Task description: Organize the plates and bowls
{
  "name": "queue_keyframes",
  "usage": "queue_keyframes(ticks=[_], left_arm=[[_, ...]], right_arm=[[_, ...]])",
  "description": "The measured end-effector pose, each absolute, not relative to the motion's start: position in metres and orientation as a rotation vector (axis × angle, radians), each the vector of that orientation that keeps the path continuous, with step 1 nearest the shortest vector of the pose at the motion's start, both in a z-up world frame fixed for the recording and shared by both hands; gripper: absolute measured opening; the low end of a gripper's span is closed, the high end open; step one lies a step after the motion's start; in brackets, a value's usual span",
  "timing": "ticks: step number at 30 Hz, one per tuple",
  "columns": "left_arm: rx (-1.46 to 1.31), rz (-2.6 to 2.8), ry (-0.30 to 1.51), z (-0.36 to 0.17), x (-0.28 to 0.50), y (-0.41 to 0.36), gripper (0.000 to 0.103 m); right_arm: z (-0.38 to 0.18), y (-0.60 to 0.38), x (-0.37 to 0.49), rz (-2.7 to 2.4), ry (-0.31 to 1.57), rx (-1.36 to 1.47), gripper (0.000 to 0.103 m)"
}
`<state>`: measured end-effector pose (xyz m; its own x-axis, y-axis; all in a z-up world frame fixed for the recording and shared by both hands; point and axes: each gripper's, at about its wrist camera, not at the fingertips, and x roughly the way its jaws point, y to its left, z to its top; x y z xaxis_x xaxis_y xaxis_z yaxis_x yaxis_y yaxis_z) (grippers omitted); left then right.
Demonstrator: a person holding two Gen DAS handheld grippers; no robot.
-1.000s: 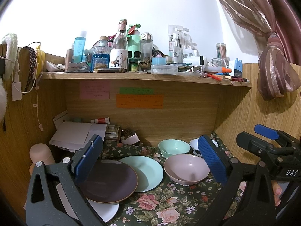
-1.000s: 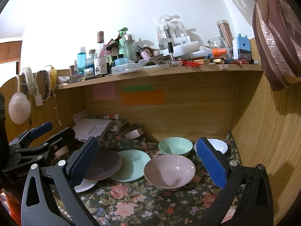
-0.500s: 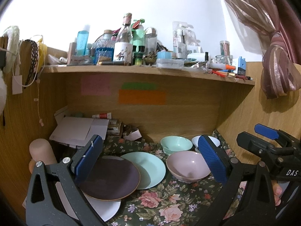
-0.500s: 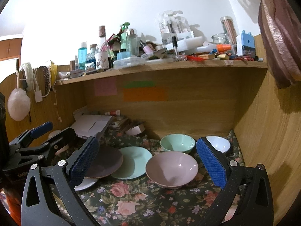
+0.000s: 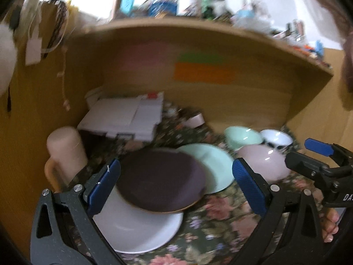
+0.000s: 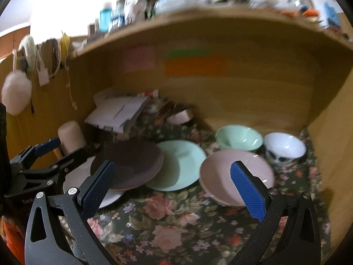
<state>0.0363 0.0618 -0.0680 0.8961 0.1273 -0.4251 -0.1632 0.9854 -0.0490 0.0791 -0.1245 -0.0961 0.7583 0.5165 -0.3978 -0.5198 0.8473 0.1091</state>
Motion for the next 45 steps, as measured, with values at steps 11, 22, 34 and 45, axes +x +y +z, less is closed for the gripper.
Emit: queue_keyframes(ticks=[11, 22, 34, 45], left_arm=[[-0.148, 0.253, 0.599, -0.118, 0.062, 0.13, 0.102], [-0.22, 0.251, 0.771, -0.151, 0.093, 0.171, 0.08], [-0.261, 0.174, 0.847, -0.162, 0.118, 0.184, 0.05], [-0.288, 0.128, 0.884, -0.165, 0.124, 0.183, 0.037]], right_arm=[[-0.132, -0.075, 0.126, 0.611, 0.594, -0.055, 0.103], [-0.148, -0.041, 0.177, 0.632, 0.703, -0.13, 0.082], [-0.169, -0.016, 0.223, 0.665, 0.827, -0.124, 0.049], [-0.177, -0.005, 0.239, 0.726, 0.878, -0.101, 0.038]])
